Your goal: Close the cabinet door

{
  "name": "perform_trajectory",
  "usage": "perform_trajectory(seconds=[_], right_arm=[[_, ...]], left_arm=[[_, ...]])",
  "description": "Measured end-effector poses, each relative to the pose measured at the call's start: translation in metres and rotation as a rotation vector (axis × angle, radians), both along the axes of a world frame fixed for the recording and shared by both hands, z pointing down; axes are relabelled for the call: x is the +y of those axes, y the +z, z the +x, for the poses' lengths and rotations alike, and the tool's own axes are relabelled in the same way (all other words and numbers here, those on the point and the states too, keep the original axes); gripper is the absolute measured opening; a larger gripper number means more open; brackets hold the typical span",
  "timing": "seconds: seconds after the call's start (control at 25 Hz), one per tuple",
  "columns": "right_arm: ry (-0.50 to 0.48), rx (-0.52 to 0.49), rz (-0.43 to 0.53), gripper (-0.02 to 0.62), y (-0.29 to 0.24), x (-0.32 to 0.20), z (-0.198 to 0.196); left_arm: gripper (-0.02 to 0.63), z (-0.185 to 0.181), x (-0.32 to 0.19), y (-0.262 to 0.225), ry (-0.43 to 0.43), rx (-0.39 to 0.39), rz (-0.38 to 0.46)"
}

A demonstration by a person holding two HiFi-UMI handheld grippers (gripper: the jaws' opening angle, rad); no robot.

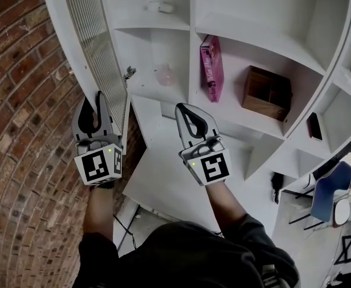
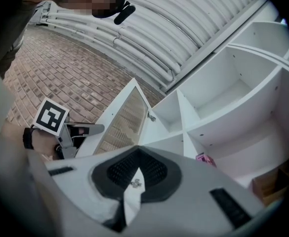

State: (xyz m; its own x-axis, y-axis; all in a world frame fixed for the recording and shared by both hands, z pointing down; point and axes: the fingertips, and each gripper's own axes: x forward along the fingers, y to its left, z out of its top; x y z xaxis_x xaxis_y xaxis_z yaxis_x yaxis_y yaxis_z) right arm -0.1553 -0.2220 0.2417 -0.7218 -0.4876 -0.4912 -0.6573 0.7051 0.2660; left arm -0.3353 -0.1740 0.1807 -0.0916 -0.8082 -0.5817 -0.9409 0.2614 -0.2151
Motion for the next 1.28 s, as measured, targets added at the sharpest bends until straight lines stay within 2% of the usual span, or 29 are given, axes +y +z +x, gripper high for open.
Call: perform_trajectory(seconds=[0.12,0.44,1.0,1.28], right_arm=[[0.006,-0.002,-0.001,0.0,0.001,-0.003,0.002],[0.038,-0.007,0.004,0.0,-0.001,-0.01,0.017],[0.093,-0.024,0.003,0.001,-0.003,-0.025,0.057],[0.115,-0.03,0.001,0.001,-0.003,-0.03,0.07]], left_arm=[[0.101,0.016,-0.007,-0.001,0.012,-0.03,-0.015],[0.123,0.047,-0.021,-0.001,0.049,-0.029,-0.013],[0.181,0.106,-0.06,0.002,0.107,-0.106,-0.029],[0.19,0.126,-0.08,0.003,0.125,-0.119,-0.021]])
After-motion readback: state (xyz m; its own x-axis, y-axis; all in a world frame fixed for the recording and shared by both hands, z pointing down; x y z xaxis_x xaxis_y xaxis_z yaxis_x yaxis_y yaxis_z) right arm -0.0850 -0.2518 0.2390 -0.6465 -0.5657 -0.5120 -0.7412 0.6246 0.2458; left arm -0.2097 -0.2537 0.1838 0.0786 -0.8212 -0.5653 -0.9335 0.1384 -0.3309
